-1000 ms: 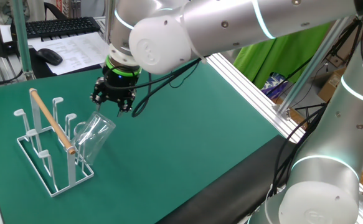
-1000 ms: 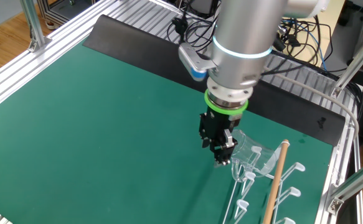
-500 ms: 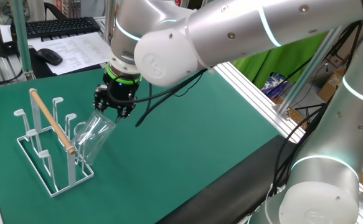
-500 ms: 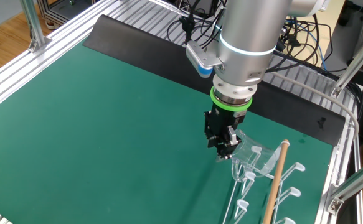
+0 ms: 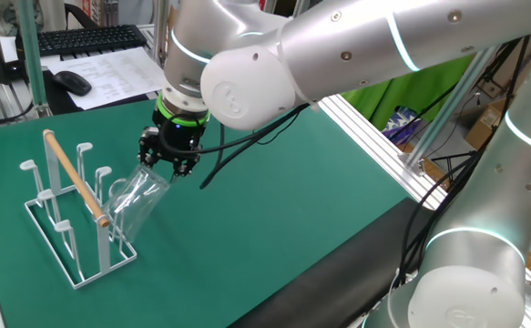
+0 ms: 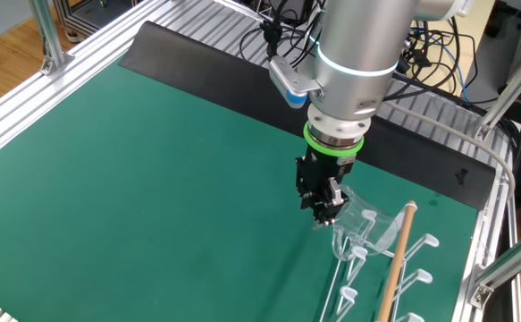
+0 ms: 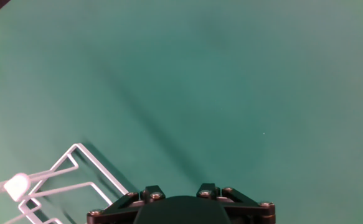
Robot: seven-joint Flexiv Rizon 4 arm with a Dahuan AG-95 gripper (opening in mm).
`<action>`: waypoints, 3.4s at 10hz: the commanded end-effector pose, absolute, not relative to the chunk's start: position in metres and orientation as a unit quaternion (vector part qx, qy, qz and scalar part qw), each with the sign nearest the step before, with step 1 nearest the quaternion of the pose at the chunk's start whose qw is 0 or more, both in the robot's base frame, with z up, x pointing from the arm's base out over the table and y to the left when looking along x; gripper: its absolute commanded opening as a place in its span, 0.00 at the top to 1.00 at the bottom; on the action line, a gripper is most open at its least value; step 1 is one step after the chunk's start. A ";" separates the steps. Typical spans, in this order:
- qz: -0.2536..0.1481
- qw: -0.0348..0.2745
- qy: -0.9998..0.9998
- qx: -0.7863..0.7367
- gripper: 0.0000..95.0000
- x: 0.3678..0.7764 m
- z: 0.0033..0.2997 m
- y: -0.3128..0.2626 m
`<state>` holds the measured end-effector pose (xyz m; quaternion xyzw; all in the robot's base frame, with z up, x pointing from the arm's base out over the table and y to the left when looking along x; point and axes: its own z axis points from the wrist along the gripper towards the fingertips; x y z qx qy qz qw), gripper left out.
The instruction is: Put the cup on the cup rack
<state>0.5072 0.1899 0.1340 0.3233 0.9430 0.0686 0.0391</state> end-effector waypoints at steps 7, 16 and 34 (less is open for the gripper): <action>0.067 0.024 0.947 0.314 0.60 0.502 0.138 0.189; 0.068 0.018 0.952 0.299 0.20 0.510 0.142 0.182; 0.102 -0.086 0.951 0.278 0.20 0.479 0.136 0.197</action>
